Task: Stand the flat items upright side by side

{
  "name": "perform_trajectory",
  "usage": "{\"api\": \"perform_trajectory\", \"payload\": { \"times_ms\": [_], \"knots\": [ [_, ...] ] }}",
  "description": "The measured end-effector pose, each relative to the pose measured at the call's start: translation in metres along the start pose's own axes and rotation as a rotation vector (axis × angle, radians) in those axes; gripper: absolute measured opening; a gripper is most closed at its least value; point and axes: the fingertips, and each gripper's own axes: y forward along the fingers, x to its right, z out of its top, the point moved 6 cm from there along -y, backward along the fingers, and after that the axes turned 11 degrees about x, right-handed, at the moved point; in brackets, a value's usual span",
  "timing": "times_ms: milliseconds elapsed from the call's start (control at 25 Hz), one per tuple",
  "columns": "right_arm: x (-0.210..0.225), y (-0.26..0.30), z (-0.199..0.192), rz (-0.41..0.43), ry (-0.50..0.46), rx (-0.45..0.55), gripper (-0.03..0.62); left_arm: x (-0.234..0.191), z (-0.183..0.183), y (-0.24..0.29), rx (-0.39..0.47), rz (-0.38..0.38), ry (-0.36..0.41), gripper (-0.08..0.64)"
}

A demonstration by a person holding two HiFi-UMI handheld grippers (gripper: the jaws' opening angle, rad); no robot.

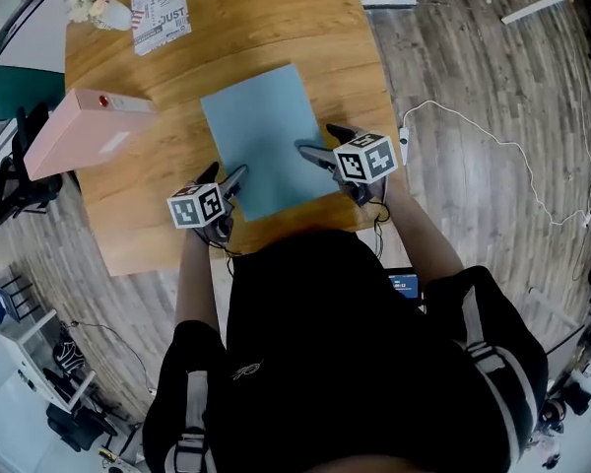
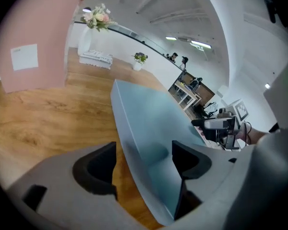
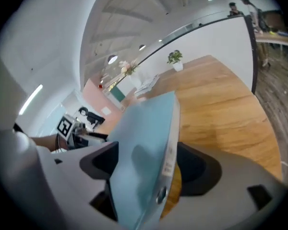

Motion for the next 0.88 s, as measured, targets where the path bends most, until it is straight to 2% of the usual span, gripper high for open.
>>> {"api": "perform_trajectory", "payload": {
  "times_ms": [80, 160, 360, 600, 880],
  "knots": [
    [0.009, 0.017, 0.022, 0.002, 0.077, 0.042, 0.387, -0.007, 0.026, 0.016, 0.048, 0.007, 0.006, 0.380],
    [0.014, 0.035, 0.030, -0.009, 0.094, 0.021, 0.391, -0.010, 0.047, 0.034, 0.075, -0.005, -0.002, 0.380],
    [0.019, 0.060, 0.026, -0.081, -0.079, -0.118, 0.368, -0.012, 0.060, 0.056, 0.040, -0.003, 0.059, 0.393],
    [0.010, 0.068, 0.020, -0.096, -0.086, -0.119, 0.365, -0.023, 0.045, 0.046, 0.072, 0.034, -0.089, 0.388],
    [-0.030, 0.084, 0.008, -0.053, -0.150, -0.195, 0.362, -0.040, 0.022, 0.002, 0.074, 0.094, -0.150, 0.380]
  ]
}}
